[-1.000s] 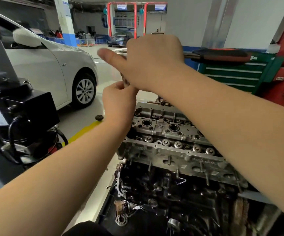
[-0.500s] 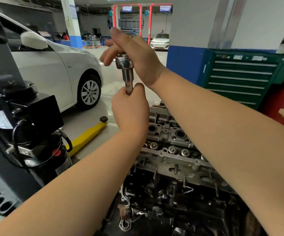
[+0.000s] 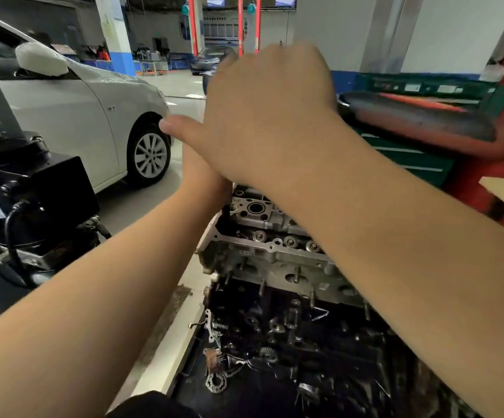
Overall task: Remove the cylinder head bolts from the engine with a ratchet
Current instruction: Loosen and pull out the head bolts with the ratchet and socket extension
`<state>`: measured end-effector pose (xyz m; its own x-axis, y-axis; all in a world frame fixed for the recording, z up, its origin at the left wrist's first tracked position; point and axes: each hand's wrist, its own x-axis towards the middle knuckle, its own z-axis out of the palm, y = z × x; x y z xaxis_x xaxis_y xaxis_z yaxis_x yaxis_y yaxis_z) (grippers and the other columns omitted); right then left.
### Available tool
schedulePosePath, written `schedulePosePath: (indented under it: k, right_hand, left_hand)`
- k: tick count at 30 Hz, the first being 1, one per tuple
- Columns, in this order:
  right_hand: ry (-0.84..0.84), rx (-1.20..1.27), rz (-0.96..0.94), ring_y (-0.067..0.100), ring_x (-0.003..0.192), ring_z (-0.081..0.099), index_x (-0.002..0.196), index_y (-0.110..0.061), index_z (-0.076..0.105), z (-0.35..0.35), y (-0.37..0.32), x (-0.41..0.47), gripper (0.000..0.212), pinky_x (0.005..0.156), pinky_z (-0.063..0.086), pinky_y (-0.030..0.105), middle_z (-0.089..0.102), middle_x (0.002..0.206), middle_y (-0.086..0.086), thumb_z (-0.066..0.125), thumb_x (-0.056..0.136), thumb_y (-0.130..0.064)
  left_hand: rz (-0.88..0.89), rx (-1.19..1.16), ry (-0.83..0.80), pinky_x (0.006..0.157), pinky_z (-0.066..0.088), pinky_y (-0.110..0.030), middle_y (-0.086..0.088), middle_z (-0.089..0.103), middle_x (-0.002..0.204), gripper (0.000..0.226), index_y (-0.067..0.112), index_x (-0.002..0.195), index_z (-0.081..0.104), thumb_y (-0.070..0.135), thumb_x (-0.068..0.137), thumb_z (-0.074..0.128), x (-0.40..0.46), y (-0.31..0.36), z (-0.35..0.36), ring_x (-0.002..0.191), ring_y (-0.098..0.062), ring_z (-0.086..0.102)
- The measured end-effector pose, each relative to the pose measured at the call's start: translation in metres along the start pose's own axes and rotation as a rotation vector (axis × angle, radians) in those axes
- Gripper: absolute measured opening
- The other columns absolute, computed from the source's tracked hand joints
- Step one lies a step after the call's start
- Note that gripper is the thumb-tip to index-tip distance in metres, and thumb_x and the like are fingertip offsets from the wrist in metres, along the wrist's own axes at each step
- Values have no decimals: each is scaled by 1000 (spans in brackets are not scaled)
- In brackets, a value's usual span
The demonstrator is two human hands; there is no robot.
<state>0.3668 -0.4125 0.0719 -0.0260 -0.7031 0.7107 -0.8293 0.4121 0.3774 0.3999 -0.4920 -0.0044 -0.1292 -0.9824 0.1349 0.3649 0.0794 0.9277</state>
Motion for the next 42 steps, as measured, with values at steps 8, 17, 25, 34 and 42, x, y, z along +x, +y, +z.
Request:
schedulePosePath:
  k: [8, 17, 25, 34, 42]
  right_hand:
    - [-6, 499, 20, 14, 73, 54, 78, -26, 56, 31, 21, 27, 67, 88, 34, 40, 51, 64, -9, 22, 96, -80]
    - [33, 1136, -70, 19, 60, 36, 61, -23, 29, 64, 10, 47, 51, 72, 31, 31, 34, 59, 2, 40, 110, -29]
    - [-17, 369, 87, 18, 55, 39, 62, -19, 48, 36, 15, 30, 74, 81, 31, 42, 46, 59, 0, 12, 103, -69]
    - [-19, 237, -83, 29, 78, 45, 95, -20, 52, 5, 17, 6, 77, 75, 31, 42, 32, 66, -4, 14, 90, -87]
    - [-49, 232, -165, 29, 84, 44, 117, -21, 56, 18, 34, 16, 68, 74, 32, 41, 46, 87, 1, 20, 98, -76]
  left_hand:
    - [259, 135, -133, 56, 21, -37, -21, 25, 62, 49, 2, 60, 38, 34, 71, 73, 3, -6, -15, 55, -29, 21]
    - [313, 227, 239, 54, 26, -35, 15, 42, 49, 45, 25, 61, 33, 37, 96, 57, -12, -34, 6, 49, -7, 37]
    - [291, 301, 80, 59, 21, -39, 8, 24, 45, 44, 26, 42, 35, 26, 83, 52, 0, -27, 6, 53, -16, 18]
    - [358, 302, -222, 51, 23, -41, -17, 31, 56, 33, -6, 64, 33, 17, 79, 51, 2, -26, -21, 55, -19, 28]
    - [267, 239, -286, 46, 27, -27, -4, 36, 51, 38, 10, 59, 45, 37, 82, 59, 12, -26, -17, 50, -19, 32]
